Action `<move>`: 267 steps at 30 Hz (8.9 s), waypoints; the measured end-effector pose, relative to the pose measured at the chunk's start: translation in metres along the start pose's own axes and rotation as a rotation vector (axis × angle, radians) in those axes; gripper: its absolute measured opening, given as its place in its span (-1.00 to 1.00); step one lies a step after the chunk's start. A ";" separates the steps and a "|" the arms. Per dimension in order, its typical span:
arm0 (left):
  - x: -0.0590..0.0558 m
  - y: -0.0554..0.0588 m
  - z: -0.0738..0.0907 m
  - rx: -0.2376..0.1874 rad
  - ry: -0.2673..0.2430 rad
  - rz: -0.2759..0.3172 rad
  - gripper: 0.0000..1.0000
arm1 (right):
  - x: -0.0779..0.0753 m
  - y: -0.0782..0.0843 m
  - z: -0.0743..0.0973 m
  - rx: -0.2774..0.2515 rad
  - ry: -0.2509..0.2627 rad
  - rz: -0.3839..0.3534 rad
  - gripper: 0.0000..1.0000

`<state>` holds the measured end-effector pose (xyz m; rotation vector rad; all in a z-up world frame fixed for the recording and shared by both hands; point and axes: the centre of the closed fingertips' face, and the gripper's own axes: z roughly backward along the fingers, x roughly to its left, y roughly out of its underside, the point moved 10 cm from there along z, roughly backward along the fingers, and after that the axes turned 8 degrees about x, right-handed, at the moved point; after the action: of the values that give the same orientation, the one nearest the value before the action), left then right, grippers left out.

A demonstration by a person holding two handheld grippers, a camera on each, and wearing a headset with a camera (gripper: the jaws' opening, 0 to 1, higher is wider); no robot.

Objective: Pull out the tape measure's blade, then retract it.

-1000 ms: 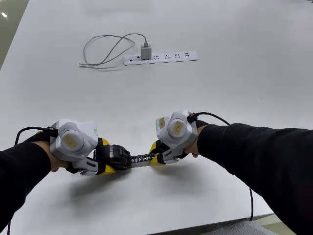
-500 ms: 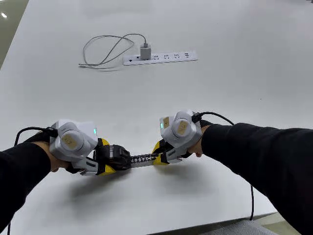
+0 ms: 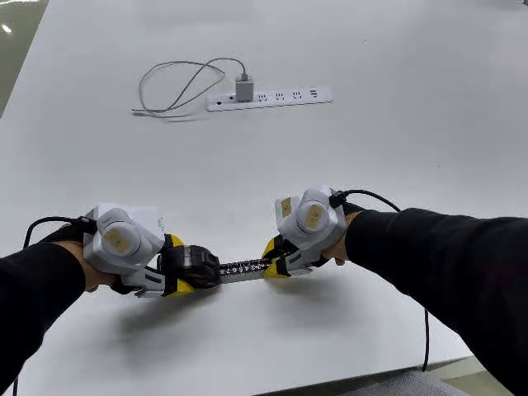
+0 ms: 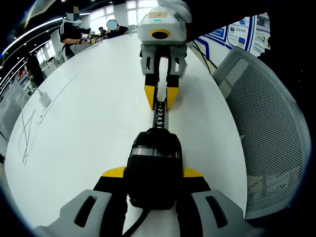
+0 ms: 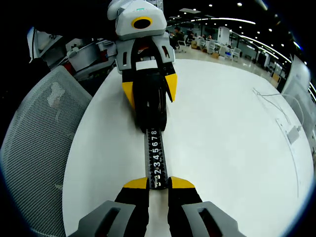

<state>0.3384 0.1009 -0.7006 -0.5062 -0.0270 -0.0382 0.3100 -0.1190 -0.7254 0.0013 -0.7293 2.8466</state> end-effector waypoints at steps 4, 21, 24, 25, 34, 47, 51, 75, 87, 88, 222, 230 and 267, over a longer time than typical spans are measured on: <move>0.001 0.001 0.000 -0.004 0.003 0.006 -0.34 | 0.000 0.001 0.002 0.004 -0.001 -0.001 -0.80; 0.000 0.001 -0.001 -0.006 0.002 -0.004 -0.34 | 0.001 0.010 0.008 0.004 -0.002 -0.005 -0.80; 0.000 0.002 -0.001 -0.007 0.001 -0.005 -0.34 | 0.001 0.013 0.010 0.006 -0.006 0.005 -0.80; 0.001 0.002 -0.001 -0.006 0.001 -0.006 -0.34 | 0.000 0.014 0.011 0.003 -0.009 0.000 -0.80; 0.001 0.002 -0.002 -0.006 0.000 -0.005 -0.34 | -0.002 0.021 0.014 0.004 -0.007 0.009 -0.80; 0.002 0.002 -0.001 -0.003 0.001 -0.007 -0.34 | -0.002 0.028 0.017 0.007 0.004 -0.004 -0.80; 0.001 0.002 -0.001 -0.002 0.002 -0.008 -0.34 | -0.002 0.030 0.018 0.008 0.005 -0.011 -0.80; 0.001 0.002 0.000 -0.003 -0.003 -0.003 -0.34 | -0.003 0.039 0.025 0.022 0.010 -0.009 -0.80; 0.000 0.000 0.000 -0.004 -0.004 -0.001 -0.34 | -0.005 0.047 0.031 0.031 0.006 -0.016 -0.80; -0.001 0.000 0.000 -0.005 -0.004 -0.001 -0.34 | -0.005 0.047 0.031 0.032 0.006 -0.016 -0.80; -0.002 0.001 0.000 -0.013 -0.002 0.005 -0.34 | -0.007 0.118 0.075 0.133 0.020 -0.071 -0.80; -0.002 0.001 0.000 -0.011 -0.003 0.007 -0.34 | -0.008 0.121 0.077 0.143 0.020 -0.067 -0.80; -0.001 0.005 0.001 0.032 0.001 0.038 -0.37 | -0.011 0.118 0.075 0.227 0.024 -0.005 -0.76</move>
<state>0.3377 0.1055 -0.7023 -0.4743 -0.0174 -0.0005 0.2944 -0.2581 -0.7157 0.0022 -0.3975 2.9024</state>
